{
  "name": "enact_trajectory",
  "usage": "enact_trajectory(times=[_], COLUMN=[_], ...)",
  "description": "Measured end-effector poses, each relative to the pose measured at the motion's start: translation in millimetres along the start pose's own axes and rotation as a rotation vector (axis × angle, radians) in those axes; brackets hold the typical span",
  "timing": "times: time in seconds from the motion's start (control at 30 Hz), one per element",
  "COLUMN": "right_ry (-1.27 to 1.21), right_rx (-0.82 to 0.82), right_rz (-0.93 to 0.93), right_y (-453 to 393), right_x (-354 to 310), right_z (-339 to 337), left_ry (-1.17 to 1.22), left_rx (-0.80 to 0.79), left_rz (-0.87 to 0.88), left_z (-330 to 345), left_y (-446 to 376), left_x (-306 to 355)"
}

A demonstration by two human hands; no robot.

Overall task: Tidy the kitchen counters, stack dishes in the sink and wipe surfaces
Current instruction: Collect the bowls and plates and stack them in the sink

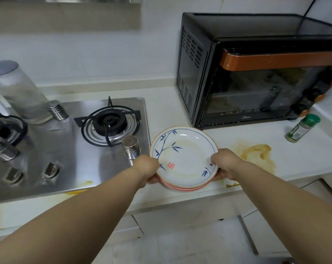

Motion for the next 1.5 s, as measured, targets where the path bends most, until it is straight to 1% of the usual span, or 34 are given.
enact_trajectory(times=[0.17,0.27,0.4,0.57,0.63,0.73,0.83,0.97,1.2,1.33,1.5], right_ry=[0.08,0.12,0.123,0.212,0.264,0.34,0.407,0.483,0.572,0.6,0.658], right_rx=[0.046,0.008,-0.144,-0.326,-0.418,-0.503,-0.557,-0.654,-0.833,-0.945,-1.046], right_rz=[-0.099,-0.178,-0.264,-0.353,-0.398,-0.474,-0.551,-0.638,-0.7,-0.711,-0.752], right_y=[6.1,23.6,60.8,117.8,148.9,200.1,247.6,327.3,482.9,570.2,662.2], right_x=[-18.3,-33.7,-48.0,-58.1,-66.1,-75.4,-81.6,-89.9,-75.1,-59.3,-46.7], right_z=[-14.4,-14.2,10.8,67.2,103.5,156.7,204.1,291.1,461.5,545.6,628.9], left_ry=[-0.016,0.033,0.128,0.251,0.314,0.364,0.408,0.483,0.574,0.606,0.674], left_rx=[-0.004,0.019,0.103,0.237,0.314,0.423,0.498,0.601,0.749,0.846,0.929], left_rz=[0.098,0.112,0.086,0.035,0.009,-0.025,-0.056,-0.066,-0.134,-0.16,-0.206], left_z=[-6.5,-23.8,-60.8,-125.9,-165.3,-224.5,-277.1,-368.8,-541.4,-634.3,-715.7], left_y=[16.8,36.4,66.2,106.5,123.4,146.2,166.9,199.1,252.9,286.4,322.9], left_x=[12.0,8.2,-17.7,-64.8,-91.7,-130.6,-162.4,-214.2,-327.2,-386.1,-450.0])
Point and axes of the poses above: each hand's wrist, its own y-axis away from the middle knuckle, its own z-axis out of the palm, x = y × z, the point moved 9 cm from there along -y, towards the middle knuckle, and after that the axes turned 10 degrees about x, right-handed, at the moved point
